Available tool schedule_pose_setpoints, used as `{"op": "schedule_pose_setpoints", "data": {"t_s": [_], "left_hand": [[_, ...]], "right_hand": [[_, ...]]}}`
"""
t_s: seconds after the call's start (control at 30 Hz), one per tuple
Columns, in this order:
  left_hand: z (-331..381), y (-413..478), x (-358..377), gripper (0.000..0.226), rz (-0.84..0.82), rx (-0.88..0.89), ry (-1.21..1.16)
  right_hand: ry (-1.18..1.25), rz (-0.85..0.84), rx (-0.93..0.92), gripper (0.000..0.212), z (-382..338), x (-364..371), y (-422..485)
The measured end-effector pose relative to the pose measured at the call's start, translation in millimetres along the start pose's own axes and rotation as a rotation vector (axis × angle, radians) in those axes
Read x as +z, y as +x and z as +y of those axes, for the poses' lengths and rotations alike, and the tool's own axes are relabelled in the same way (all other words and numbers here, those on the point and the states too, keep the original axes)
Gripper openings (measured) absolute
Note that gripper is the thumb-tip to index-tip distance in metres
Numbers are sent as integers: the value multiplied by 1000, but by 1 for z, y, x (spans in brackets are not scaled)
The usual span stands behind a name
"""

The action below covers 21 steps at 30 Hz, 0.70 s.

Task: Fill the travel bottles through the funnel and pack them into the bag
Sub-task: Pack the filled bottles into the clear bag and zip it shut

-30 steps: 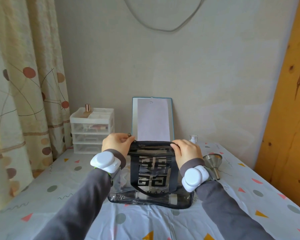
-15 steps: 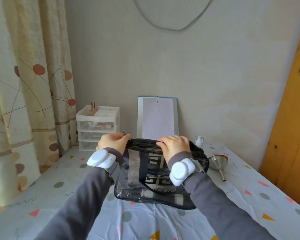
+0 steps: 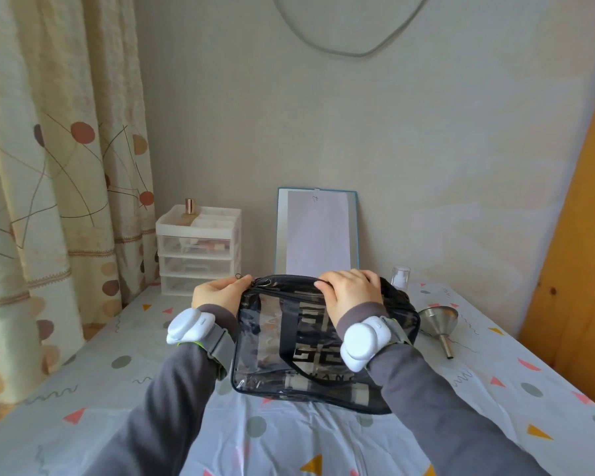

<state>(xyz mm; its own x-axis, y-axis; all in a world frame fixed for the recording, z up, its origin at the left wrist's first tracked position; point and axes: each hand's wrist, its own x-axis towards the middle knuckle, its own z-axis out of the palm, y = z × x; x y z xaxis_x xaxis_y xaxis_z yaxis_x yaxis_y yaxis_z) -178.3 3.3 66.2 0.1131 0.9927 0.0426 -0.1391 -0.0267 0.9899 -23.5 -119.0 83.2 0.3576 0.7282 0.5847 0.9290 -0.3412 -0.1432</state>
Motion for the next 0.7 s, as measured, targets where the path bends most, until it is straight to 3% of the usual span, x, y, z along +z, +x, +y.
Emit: {"op": "schedule_pose_setpoints", "data": {"t_s": [0.2,0.37,0.6,0.7], "left_hand": [[4,3,3,13,-19,12,-17],[4,-2,-1,17,-63,-79,-91],[1,1,-1,15,-44,-136,-143],[-4,10,-1,29,-60,-189,-70]], "right_hand": [[55,-72,-90,36,-29,6,7],[70,-135,-65,26,-36,11,21],[76,-52,-35,26,-36,17,16],[95,-35,-39,26,-35,16,15]]}}
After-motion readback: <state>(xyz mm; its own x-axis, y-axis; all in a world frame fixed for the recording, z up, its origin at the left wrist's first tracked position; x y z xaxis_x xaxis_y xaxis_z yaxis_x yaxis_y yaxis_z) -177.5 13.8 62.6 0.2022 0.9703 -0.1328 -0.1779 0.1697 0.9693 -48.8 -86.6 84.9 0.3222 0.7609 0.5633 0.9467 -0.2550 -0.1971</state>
